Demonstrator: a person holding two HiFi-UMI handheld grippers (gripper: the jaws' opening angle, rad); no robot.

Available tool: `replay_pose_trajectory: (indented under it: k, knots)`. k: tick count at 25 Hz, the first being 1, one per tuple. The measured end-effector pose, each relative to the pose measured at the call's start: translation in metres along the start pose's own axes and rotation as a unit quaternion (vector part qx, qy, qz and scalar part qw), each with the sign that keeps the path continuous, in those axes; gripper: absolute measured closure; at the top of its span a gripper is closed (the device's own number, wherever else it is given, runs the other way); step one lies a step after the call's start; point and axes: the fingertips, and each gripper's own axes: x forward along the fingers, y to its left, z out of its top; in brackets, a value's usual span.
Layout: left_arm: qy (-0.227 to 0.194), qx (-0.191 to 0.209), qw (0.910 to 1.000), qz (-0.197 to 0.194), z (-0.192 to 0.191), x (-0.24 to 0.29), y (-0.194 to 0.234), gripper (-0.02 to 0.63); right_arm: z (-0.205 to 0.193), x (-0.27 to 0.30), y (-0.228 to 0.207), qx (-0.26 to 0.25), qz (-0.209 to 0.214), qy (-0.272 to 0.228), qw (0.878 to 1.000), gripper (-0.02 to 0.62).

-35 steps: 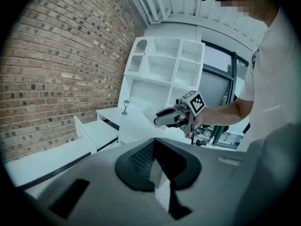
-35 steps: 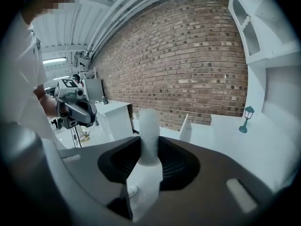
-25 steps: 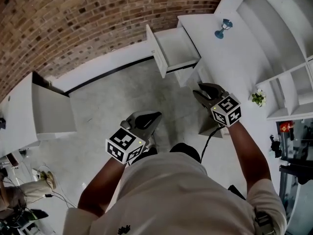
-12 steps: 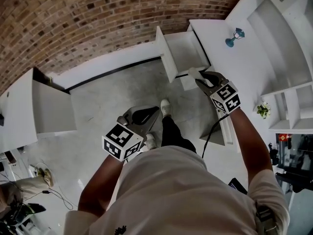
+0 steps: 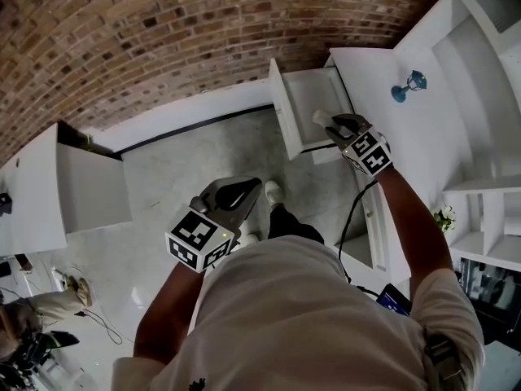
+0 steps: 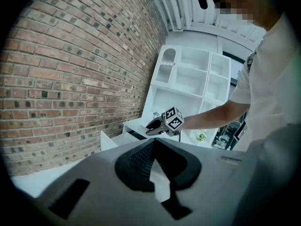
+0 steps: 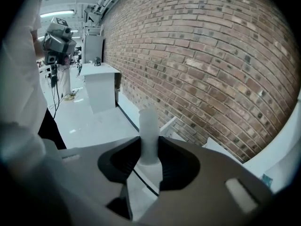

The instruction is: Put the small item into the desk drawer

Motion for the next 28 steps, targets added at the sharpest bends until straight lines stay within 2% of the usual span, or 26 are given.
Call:
replay_pose_trajectory:
  k: [8,17,28]
  knots:
    - [0.020,-0.018,0.9995,0.019,0.030,0.067,0.046,0.601,-0.017,0.078,-0.064,-0.025,0.036,0.031,0.999,0.465]
    - [0.038,-0.039,0.9978,0.039,0.049,0.128,0.087,0.601,-0.051,0.167,-0.120,-0.052,0.049,0.081,0.994,0.465]
    - [0.061,-0.067,0.9937,0.066,0.048,0.174,0.122,0.601,-0.088,0.250,-0.146,-0.046,0.073,0.118,0.989,0.465]
